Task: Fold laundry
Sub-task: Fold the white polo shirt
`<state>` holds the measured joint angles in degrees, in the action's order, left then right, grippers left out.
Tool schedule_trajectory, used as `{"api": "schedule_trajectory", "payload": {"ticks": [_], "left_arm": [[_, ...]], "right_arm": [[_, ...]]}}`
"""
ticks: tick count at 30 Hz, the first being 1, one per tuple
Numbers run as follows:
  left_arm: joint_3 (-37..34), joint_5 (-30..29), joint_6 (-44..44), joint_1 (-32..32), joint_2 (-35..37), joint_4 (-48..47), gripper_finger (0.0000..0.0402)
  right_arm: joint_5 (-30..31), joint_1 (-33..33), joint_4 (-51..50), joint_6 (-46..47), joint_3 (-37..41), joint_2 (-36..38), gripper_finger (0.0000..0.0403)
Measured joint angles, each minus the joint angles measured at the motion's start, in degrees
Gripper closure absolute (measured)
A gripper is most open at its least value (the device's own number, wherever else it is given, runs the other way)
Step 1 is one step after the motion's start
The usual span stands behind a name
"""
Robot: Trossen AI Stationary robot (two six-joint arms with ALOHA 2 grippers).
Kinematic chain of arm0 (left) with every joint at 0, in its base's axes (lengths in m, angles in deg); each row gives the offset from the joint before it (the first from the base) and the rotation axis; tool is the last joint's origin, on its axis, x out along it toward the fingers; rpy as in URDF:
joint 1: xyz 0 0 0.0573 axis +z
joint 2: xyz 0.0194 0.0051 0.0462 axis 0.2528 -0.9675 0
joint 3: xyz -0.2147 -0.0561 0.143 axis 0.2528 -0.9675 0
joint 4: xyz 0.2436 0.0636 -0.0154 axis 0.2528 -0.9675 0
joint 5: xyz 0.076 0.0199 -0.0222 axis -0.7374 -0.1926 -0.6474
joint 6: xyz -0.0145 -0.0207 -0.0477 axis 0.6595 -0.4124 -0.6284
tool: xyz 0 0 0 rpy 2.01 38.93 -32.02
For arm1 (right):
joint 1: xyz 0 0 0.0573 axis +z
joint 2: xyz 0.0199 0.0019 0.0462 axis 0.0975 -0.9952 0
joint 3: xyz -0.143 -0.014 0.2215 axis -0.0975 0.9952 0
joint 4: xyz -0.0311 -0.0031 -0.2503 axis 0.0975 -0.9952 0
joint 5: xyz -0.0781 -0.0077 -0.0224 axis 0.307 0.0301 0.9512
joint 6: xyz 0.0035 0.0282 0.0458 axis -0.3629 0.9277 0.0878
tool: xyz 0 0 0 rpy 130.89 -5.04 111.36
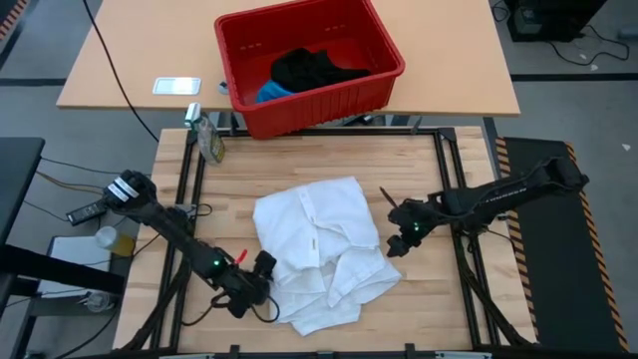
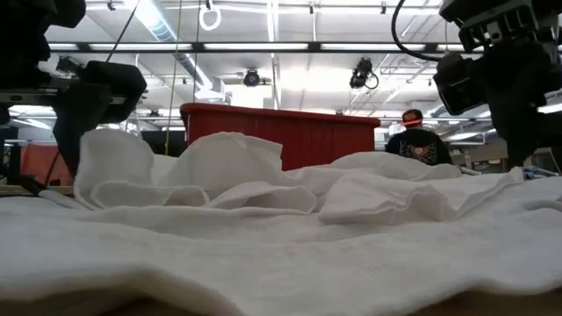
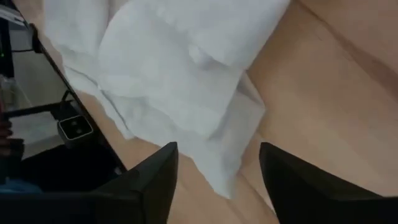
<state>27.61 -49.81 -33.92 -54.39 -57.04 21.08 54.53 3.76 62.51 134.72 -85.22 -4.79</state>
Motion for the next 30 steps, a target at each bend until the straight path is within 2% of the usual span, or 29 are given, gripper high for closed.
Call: {"api": "schedule_trajectory", "payload": {"ticks": [6,14,19,26,30], "left_arm": [[0.0,0.0,3.8,-1.4,-0.1,1.9,0.0138],[0.0,0.2,12.1,-4.0,-0.1,8.2,0.0181],[0.0,-0.7,14.5,-3.6,-0.2,8.1,0.0206],[0.0,-0.9,14.6,-2.1,-4.0,8.6,0.0209],[0.0,-0.9,18.2,-2.2,-5.6,9.7,0.0209]], "right_arm": [[0.0,3.4,6.2,5.8,2.2,0.0,0.0137],[1.6,5.8,16.1,13.8,7.1,0.0,0.0141],[3.0,6.0,20.2,15.9,9.5,0.0,0.0143],[4.0,6.0,23.1,16.3,10.8,0.0,0.0144],[3.4,6.5,23.6,16.5,10.8,0.0,0.0144]]}}
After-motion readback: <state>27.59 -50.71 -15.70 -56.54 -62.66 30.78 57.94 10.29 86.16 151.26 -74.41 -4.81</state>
